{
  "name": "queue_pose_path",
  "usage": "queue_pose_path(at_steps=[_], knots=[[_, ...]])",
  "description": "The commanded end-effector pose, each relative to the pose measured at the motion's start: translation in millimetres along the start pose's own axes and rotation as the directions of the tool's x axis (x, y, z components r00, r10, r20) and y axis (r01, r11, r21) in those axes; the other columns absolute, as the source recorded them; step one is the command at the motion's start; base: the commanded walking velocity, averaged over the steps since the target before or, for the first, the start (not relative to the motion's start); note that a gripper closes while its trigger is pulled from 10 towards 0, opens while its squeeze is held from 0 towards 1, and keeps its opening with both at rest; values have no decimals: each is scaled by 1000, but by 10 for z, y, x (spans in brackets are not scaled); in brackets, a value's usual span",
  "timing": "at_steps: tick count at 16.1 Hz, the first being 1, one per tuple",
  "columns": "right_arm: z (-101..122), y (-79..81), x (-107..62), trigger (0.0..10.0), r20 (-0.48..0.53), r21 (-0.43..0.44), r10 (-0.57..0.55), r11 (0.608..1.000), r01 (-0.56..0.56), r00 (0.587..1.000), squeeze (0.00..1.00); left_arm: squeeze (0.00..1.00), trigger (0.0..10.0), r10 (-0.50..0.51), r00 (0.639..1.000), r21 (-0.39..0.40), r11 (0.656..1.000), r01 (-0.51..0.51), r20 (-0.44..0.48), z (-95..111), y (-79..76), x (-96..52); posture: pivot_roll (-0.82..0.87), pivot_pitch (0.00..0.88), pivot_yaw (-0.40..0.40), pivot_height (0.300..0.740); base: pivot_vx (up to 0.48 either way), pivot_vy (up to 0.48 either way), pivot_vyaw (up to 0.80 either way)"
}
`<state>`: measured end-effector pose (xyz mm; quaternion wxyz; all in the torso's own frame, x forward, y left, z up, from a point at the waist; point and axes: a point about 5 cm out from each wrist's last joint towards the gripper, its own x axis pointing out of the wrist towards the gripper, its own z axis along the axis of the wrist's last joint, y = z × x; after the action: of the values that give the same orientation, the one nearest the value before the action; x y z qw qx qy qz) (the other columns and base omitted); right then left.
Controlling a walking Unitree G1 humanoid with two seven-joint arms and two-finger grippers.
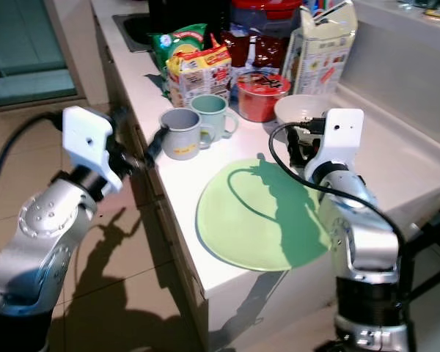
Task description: Setting the table
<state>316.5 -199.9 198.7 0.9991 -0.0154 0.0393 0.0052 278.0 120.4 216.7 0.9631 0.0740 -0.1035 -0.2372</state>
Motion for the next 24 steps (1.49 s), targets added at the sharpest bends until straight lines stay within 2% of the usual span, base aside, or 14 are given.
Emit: queue_pose_path(at_steps=[1, 3, 4, 6, 7, 8, 12, 16, 21, 23, 24], knots=[[-23, -19, 62, 10000, -59, -13, 31, 999, -32, 998, 1000, 0, 10000, -100, 995, -25, 995, 100, -4, 41, -110, -10, 28, 0, 0, 740, 0, 0, 0], [-58, -157, 129, 10000, -146, -13, 18, 1000, -20, 989, 1000, 0, 10000, -215, 976, -42, 976, 213, -28, 44, -234, -53, 29, 0, -2, 740, 0, 0, 0], [-64, -172, 137, 10000, -159, -12, 20, 1000, -22, 987, 1000, 0, 10000, -223, 974, -43, 974, 221, -30, 42, -243, -56, 28, 0, -2, 740, 0, 0, 0], [-148, -258, 207, 10000, -250, -19, 23, 999, -28, 968, 1000, 0, 10000, -223, 974, -24, 975, 222, -38, 35, -244, -42, 26, 0, 0, 740, 0, 0, 0], [-179, -269, 242, 10000, -280, -4, 44, 999, -47, 959, 369, 0, 10000, -229, 973, -24, 973, 228, -40, 46, -241, -32, 26, 0, 0, 740, 0, 0, 0], [-200, -270, 277, 10000, -304, 15, 67, 998, -66, 950, 0, 0, 10000, -246, 968, -24, 969, 245, -42, 62, -251, -29, 28, 0, -1, 740, 0, 0, 0], [-270, -237, 380, 10000, -364, 37, 117, 993, -111, 924, 0, 0, 10000, -272, 961, -25, 962, 271, -44, 79, -274, -32, 28, 0, -1, 740, 0, 0, 0], [-312, -194, 460, 10000, -379, 62, 169, 986, -157, 910, 0, 0, 10000, -270, 962, -25, 963, 269, -46, 85, -268, -32, 35, 0, -2, 740, 0, 0, 0], [-312, -205, 513, 8471, -385, 74, 188, 982, -173, 904, 0, 0, 10000, -270, 962, -24, 963, 269, -45, 92, -276, -32, 35, 0, 0, 740, 0, 0, 0], [-366, -217, 521, 7569, -404, 82, 184, 983, -165, 896, 0, 0, 10000, -273, 961, -25, 962, 272, -46, 89, -282, -30, 35, 0, 0, 740, 0, 0, 0], [-396, -217, 522, 5569, -418, 90, 189, 982, -166, 889, 0, 0, 10000, -276, 960, -26, 961, 275, -46, 90, -287, -31, 36, 0, 0, 740, 0, 0, 0]])
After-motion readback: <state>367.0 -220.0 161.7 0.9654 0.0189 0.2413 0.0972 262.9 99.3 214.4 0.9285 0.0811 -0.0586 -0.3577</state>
